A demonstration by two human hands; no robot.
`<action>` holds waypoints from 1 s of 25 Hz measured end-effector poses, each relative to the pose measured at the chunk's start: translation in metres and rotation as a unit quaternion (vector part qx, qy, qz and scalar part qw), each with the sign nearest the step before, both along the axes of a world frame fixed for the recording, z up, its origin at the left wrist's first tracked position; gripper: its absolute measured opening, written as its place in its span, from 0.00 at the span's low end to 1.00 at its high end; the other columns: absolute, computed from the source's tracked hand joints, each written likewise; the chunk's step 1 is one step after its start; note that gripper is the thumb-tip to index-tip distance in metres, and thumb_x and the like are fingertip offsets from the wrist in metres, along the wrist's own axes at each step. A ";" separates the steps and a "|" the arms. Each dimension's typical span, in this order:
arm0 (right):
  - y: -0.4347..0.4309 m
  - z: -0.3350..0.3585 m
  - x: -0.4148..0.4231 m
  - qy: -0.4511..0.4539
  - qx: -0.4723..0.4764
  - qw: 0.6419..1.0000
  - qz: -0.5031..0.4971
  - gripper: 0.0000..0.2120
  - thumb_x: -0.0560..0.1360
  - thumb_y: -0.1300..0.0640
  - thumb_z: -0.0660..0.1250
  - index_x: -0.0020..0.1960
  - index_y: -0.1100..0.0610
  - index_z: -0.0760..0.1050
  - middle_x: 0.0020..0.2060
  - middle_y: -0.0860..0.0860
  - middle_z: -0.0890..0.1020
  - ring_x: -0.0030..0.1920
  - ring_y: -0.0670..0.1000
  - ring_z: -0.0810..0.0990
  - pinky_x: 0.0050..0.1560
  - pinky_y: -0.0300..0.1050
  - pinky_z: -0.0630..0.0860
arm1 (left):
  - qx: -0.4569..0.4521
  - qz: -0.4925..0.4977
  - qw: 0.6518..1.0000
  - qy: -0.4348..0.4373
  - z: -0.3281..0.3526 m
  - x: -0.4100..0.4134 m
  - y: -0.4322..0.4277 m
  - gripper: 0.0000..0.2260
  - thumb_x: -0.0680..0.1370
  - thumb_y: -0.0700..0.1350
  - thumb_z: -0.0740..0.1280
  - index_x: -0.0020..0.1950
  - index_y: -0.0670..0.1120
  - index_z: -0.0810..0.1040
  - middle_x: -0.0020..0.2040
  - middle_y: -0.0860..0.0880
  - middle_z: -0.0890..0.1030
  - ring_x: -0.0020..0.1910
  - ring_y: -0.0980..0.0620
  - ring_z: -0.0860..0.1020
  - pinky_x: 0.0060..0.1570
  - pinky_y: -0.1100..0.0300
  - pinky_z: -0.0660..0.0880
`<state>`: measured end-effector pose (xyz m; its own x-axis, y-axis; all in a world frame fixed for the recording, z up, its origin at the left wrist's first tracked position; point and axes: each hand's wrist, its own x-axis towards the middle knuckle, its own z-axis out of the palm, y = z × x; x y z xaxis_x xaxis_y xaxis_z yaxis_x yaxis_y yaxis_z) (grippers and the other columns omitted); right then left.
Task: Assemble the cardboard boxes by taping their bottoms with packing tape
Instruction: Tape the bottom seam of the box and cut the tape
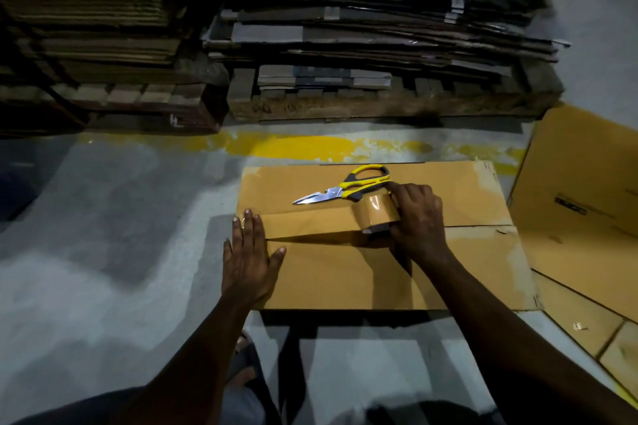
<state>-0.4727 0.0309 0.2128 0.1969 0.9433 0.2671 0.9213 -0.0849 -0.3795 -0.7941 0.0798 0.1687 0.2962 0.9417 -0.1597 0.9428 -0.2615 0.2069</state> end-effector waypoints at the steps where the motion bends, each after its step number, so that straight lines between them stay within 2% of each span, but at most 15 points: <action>1: -0.003 -0.002 0.006 0.011 -0.002 0.999 -0.031 0.36 0.62 0.36 0.77 0.63 0.53 0.72 0.54 0.53 0.77 0.53 0.57 0.73 0.48 0.52 0.69 | -0.004 0.003 1.000 0.012 0.001 0.002 0.000 0.37 0.77 0.67 0.41 0.79 0.46 0.38 0.79 0.48 0.37 0.78 0.44 0.39 0.72 0.37 0.48; 2: -0.005 -0.006 0.010 0.025 -0.007 0.998 -0.052 0.34 0.61 0.45 0.81 0.63 0.53 0.72 0.54 0.53 0.77 0.53 0.58 0.73 0.47 0.52 0.69 | -0.008 0.009 1.000 0.027 0.003 0.005 -0.001 0.37 0.77 0.67 0.40 0.79 0.46 0.39 0.79 0.47 0.37 0.78 0.43 0.39 0.72 0.37 0.47; 3: -0.006 -0.010 0.012 0.047 -0.016 0.997 -0.057 0.32 0.62 0.53 0.81 0.63 0.54 0.73 0.54 0.54 0.76 0.54 0.59 0.73 0.48 0.52 0.69 | -0.013 0.012 0.999 0.041 0.005 0.008 -0.001 0.37 0.76 0.66 0.38 0.79 0.45 0.39 0.79 0.46 0.37 0.77 0.42 0.38 0.72 0.36 0.44; 5: -0.007 -0.015 0.013 0.108 -0.032 0.993 -0.047 0.29 0.65 0.61 0.77 0.65 0.56 0.73 0.57 0.55 0.75 0.56 0.60 0.73 0.50 0.55 0.72 | -0.019 -0.010 0.998 0.061 0.010 0.021 -0.001 0.38 0.75 0.64 0.36 0.79 0.44 0.40 0.78 0.45 0.35 0.77 0.42 0.37 0.72 0.36 0.41; 9: -0.007 -0.017 0.019 0.133 -0.064 0.989 -0.032 0.31 0.68 0.61 0.73 0.70 0.55 0.69 0.61 0.56 0.77 0.59 0.61 0.73 0.54 0.58 0.72 | -0.029 -0.080 0.993 0.077 0.014 0.064 -0.006 0.40 0.72 0.65 0.35 0.78 0.43 0.38 0.78 0.44 0.34 0.77 0.42 0.35 0.73 0.38 0.39; 14: -0.007 -0.013 0.018 0.055 -0.082 0.995 -0.014 0.34 0.69 0.61 0.72 0.72 0.51 0.66 0.61 0.54 0.76 0.57 0.60 0.72 0.51 0.54 0.67 | -0.027 -0.050 0.995 0.085 0.008 0.082 -0.012 0.41 0.72 0.65 0.38 0.79 0.42 0.40 0.78 0.43 0.36 0.77 0.41 0.38 0.73 0.38 0.41; 16: -0.011 -0.012 0.025 -0.010 -0.058 0.998 -0.012 0.33 0.69 0.52 0.75 0.71 0.48 0.67 0.59 0.54 0.75 0.55 0.59 0.72 0.50 0.53 0.66 | -0.027 -0.056 0.994 0.093 0.006 0.079 -0.011 0.41 0.72 0.66 0.37 0.79 0.42 0.39 0.78 0.44 0.35 0.77 0.41 0.38 0.73 0.39 0.41; 18: -0.021 -0.011 0.046 -0.031 -0.038 0.997 -0.052 0.37 0.65 0.40 0.77 0.69 0.48 0.70 0.58 0.54 0.73 0.55 0.58 0.70 0.51 0.52 0.65 | -0.024 -0.059 0.994 0.086 0.006 0.079 -0.011 0.41 0.73 0.66 0.38 0.79 0.42 0.40 0.78 0.44 0.36 0.77 0.41 0.39 0.73 0.39 0.42; 19: -0.027 -0.011 0.058 -0.024 -0.032 0.996 -0.079 0.38 0.63 0.40 0.79 0.69 0.49 0.71 0.59 0.54 0.72 0.56 0.57 0.69 0.52 0.52 0.66 | -0.021 -0.056 0.995 0.085 0.008 0.079 -0.012 0.41 0.73 0.66 0.38 0.79 0.42 0.40 0.79 0.44 0.37 0.77 0.41 0.39 0.74 0.39 0.43; 22: -0.034 -0.012 0.082 0.036 -0.020 0.993 -0.112 0.35 0.63 0.52 0.81 0.66 0.50 0.72 0.59 0.55 0.72 0.57 0.58 0.69 0.52 0.54 0.70 | -0.018 -0.036 0.996 0.080 0.013 0.088 -0.018 0.41 0.72 0.65 0.39 0.79 0.42 0.41 0.79 0.43 0.37 0.77 0.41 0.39 0.73 0.40 0.41; 25: -0.030 -0.016 0.080 0.127 -0.008 0.988 -0.090 0.35 0.63 0.63 0.78 0.67 0.51 0.70 0.57 0.53 0.75 0.57 0.57 0.73 0.50 0.55 0.74 | -0.010 -0.112 0.992 0.065 0.013 0.125 -0.033 0.39 0.73 0.61 0.44 0.79 0.42 0.43 0.79 0.43 0.39 0.78 0.41 0.40 0.74 0.39 0.41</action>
<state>-0.3927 0.0007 0.1963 0.4215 0.8901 0.1733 0.7653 -0.2466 -0.5946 -0.6687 0.0468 0.1814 0.4730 0.8511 -0.2280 0.8807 -0.4640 0.0950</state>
